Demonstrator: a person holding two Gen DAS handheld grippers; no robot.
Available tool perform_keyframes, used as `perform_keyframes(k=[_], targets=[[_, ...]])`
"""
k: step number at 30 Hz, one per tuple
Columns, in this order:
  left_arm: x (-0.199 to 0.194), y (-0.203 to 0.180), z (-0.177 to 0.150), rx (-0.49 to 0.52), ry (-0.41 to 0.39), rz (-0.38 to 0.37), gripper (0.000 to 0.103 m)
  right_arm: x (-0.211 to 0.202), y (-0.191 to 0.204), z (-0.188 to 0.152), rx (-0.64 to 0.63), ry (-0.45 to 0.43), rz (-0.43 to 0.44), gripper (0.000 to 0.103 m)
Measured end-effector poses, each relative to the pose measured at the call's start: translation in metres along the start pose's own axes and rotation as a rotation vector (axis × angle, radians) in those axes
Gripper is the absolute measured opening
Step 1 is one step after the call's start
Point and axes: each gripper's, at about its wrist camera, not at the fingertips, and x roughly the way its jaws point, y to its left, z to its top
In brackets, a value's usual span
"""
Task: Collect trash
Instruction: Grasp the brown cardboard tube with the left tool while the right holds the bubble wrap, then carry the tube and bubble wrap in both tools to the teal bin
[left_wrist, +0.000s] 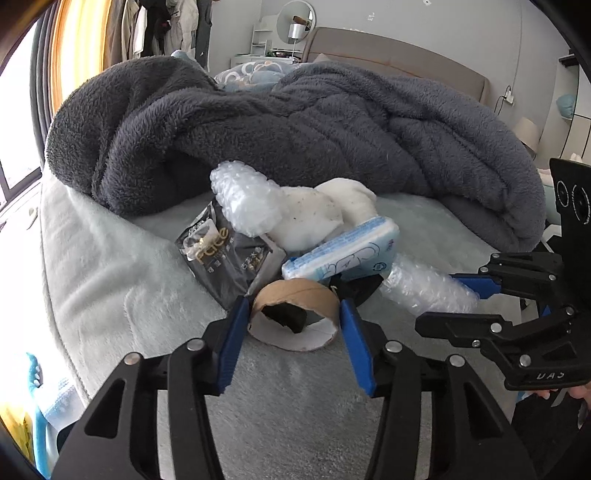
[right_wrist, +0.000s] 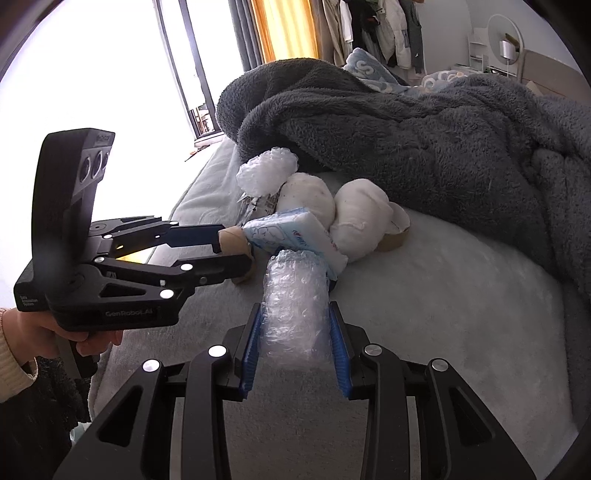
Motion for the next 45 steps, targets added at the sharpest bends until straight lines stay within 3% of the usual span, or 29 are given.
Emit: perform_keyframes(k=[8, 20, 26, 36, 45], targets=[[-0.016, 0.003, -0.003, 0.010, 0.014, -0.027, 0.052, -0.016, 0.014, 0.014, -0.019, -0.067, 0.039, 0.035], [-0.040, 0.035, -0.017, -0.043, 0.030, -0.053, 0.051, 0.007, 0.050, 0.041, -0.048, -0.074, 0.081, 0.035], [-0.053, 0.055, -0.026, -0.077, 0.022, -0.011, 0.051, 0.025, 0.066, 0.049, -0.058, -0.053, 0.094, 0.035], [-0.078, 0.118, -0.052, -0.230, -0.011, 0.108, 0.051, 0.050, 0.122, 0.081, -0.055, -0.020, 0.161, 0.035], [-0.080, 0.177, -0.095, -0.370, 0.079, 0.191, 0.052, 0.073, 0.181, 0.098, -0.090, 0.027, 0.197, 0.035]])
